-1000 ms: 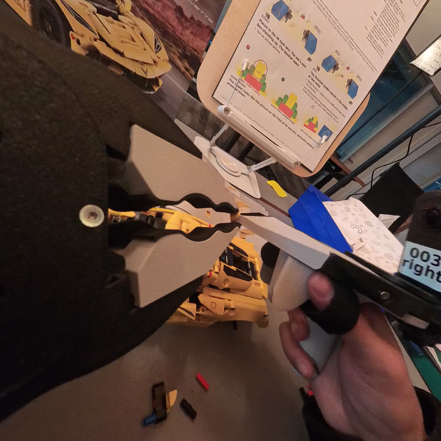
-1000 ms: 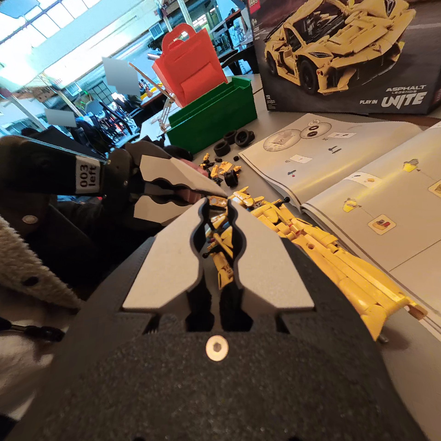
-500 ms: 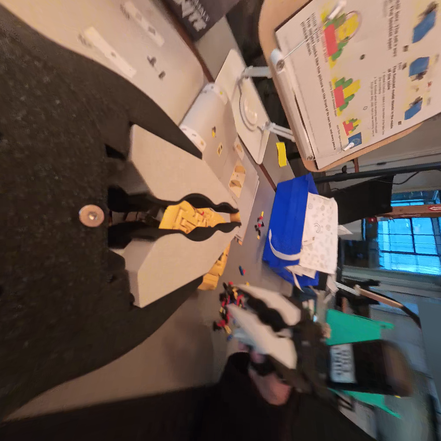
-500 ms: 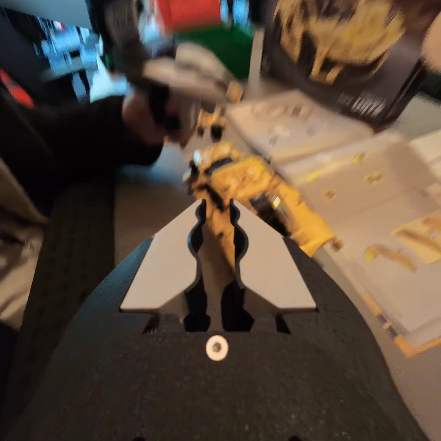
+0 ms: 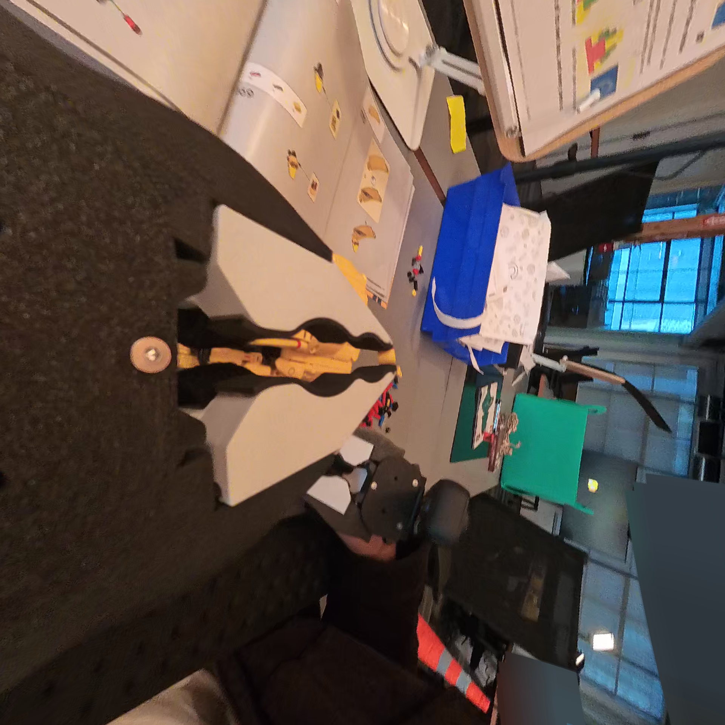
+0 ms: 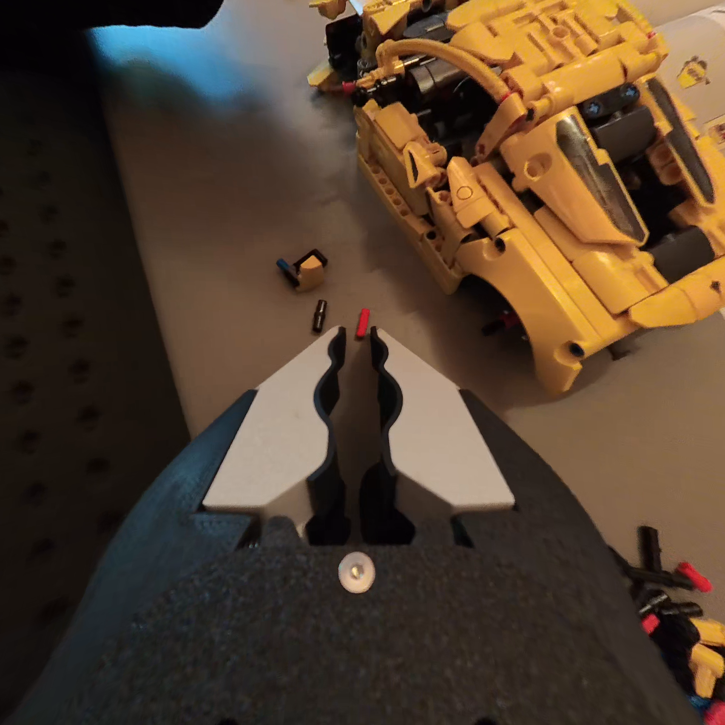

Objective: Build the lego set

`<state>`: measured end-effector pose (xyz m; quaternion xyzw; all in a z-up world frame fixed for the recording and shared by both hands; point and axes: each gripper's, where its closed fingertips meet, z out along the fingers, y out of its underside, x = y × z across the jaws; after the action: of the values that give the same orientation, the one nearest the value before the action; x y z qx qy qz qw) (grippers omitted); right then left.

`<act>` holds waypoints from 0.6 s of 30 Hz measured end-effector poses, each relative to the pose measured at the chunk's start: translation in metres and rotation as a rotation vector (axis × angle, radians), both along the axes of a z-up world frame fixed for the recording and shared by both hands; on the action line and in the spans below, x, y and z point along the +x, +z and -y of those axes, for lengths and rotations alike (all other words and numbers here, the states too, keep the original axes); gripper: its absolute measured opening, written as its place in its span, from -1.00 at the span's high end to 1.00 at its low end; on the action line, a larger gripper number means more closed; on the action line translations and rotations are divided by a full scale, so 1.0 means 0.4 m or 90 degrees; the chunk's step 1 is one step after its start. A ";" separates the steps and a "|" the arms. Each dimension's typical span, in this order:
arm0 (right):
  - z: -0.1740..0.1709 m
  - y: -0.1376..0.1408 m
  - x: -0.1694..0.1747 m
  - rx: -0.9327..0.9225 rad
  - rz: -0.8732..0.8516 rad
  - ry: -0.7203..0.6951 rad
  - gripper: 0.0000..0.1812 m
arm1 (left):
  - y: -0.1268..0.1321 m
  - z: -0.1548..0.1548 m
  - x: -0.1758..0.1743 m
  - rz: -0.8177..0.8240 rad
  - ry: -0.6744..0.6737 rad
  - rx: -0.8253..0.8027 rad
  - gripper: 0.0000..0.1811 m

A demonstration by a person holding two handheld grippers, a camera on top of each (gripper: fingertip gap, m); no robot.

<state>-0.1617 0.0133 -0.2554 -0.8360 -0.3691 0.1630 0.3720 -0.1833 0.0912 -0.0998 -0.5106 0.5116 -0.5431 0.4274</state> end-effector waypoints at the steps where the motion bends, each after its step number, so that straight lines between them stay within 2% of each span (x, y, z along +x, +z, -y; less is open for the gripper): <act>1: -0.005 -0.002 0.003 0.012 0.010 -0.002 0.91 | 0.000 0.014 0.001 0.000 -0.018 0.004 0.92; 5: -0.015 -0.002 0.002 0.037 0.035 -0.001 0.97 | -0.005 0.072 0.011 0.003 -0.077 0.046 0.93; 8: -0.022 0.006 0.022 0.033 0.060 -0.021 0.97 | -0.030 0.093 0.023 -0.022 -0.083 0.106 0.93; 9: -0.024 0.035 0.021 0.040 0.030 -0.028 0.97 | -0.041 0.095 0.027 -0.033 -0.077 0.132 0.93; 11: -0.022 0.133 0.005 0.043 -0.078 -0.032 0.98 | -0.069 0.091 0.034 -0.066 -0.054 0.199 0.93; 13: -0.033 0.227 0.009 0.084 -0.110 -0.040 0.98 | -0.108 0.085 0.043 -0.116 -0.032 0.266 0.92; 15: -0.041 0.271 0.016 0.113 -0.062 -0.033 0.98 | -0.145 0.095 0.049 -0.160 -0.036 0.312 0.92; 18: -0.045 0.254 0.025 0.127 0.111 0.020 0.98 | -0.156 0.118 0.059 -0.165 -0.048 0.348 0.93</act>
<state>-0.1517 0.0311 -0.1537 -0.8000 -0.4273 0.0583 0.4171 -0.1599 0.0440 -0.1622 -0.4224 0.7075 -0.3314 0.4597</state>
